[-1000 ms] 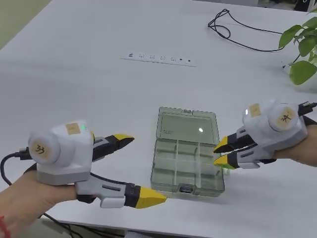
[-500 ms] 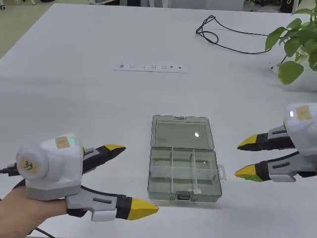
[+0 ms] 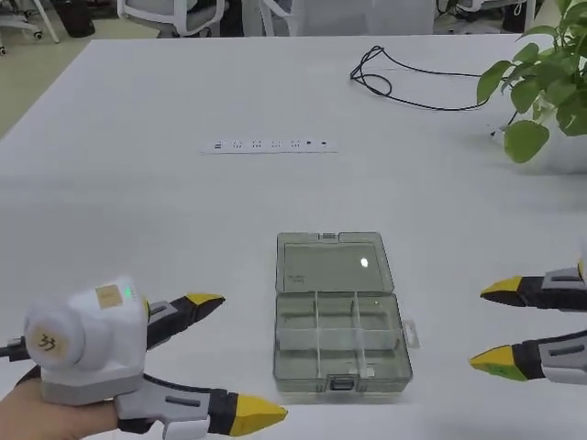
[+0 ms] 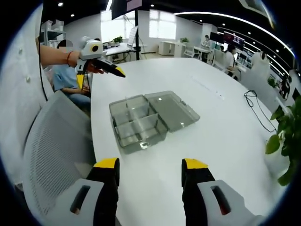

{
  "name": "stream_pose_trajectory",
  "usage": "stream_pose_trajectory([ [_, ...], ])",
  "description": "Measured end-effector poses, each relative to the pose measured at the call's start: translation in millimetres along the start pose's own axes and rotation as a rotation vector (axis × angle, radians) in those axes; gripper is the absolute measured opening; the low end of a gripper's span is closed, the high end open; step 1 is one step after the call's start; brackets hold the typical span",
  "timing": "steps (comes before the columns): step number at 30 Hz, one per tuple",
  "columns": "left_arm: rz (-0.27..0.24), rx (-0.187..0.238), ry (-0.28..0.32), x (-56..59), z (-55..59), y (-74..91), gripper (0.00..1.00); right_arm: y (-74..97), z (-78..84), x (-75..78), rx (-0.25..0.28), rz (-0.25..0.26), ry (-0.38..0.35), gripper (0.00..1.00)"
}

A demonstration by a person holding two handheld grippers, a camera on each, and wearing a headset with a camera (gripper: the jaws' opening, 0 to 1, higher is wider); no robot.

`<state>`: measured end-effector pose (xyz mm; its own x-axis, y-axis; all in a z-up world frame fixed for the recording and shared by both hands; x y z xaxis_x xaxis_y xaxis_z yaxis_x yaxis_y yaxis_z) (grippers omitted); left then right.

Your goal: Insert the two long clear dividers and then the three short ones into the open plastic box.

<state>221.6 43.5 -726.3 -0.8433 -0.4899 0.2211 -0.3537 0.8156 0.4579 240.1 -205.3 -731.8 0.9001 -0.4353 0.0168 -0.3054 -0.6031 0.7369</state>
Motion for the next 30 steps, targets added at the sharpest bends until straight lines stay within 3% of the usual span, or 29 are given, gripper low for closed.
stream_pose_trajectory([
  [12,0.001,-0.017,0.004,-1.7,5.7,-0.5,1.00,-1.7,13.0,0.8,0.005,0.013,-0.038,0.61],
  [30,0.013,-0.030,0.000,-1.5,12.1,-0.6,1.00,-5.4,8.9,-2.5,0.017,-0.007,-0.032,0.66],
])
Point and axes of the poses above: the centre of the closed fingertips' face, and the gripper's own axes: y roughly backward along the fingers, x roughly to its right, z roughly out of its underside, the point moved 2 cm from there along y, roughly backward along the fingers, and after that the axes turned 3 degrees about -x, right-handed, at the moved point
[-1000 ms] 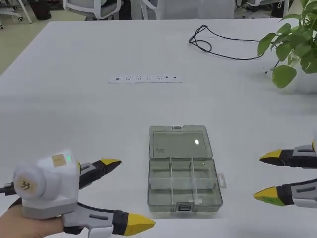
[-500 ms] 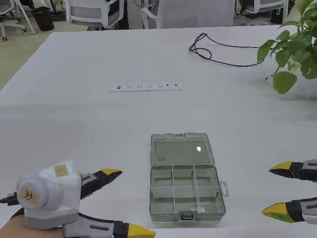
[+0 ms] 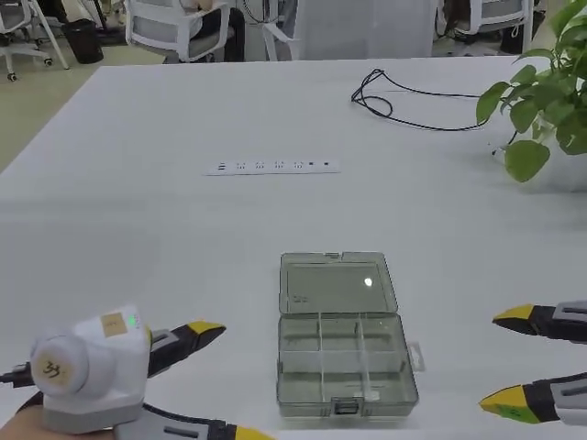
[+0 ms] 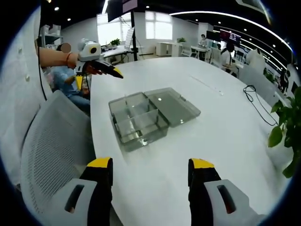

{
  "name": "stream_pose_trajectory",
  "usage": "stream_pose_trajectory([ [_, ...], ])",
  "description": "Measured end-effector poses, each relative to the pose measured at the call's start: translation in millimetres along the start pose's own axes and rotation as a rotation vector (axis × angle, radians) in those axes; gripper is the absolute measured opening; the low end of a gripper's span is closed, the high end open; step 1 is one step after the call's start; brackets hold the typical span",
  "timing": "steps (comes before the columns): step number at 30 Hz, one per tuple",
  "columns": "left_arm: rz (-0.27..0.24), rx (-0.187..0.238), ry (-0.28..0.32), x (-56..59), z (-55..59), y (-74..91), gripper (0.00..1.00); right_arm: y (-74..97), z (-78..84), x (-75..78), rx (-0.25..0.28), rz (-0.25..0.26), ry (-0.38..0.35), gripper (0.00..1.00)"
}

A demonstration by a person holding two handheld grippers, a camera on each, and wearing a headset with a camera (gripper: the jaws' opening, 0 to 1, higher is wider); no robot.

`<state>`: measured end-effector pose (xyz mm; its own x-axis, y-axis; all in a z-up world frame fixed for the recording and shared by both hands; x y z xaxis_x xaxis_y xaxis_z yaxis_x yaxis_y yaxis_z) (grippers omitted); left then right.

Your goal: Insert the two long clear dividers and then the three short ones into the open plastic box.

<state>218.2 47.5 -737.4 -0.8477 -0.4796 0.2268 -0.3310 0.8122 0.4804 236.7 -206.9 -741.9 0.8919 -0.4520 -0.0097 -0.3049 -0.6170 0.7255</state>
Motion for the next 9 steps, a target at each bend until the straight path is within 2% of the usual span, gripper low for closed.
stream_pose_trajectory([
  [9,-0.013,0.004,0.000,-5.9,-0.8,-0.5,1.00,0.2,0.5,-0.4,0.000,-0.001,-0.002,0.67],
])
Point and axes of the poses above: the centre of the closed fingertips' face, and the gripper's own axes: y roughly backward along the fingers, x roughly to its right, z roughly out of its underside, the point moved 2 cm from there along y, roughly backward along the fingers, and after that the axes turned 3 degrees about -x, right-handed, at the moved point
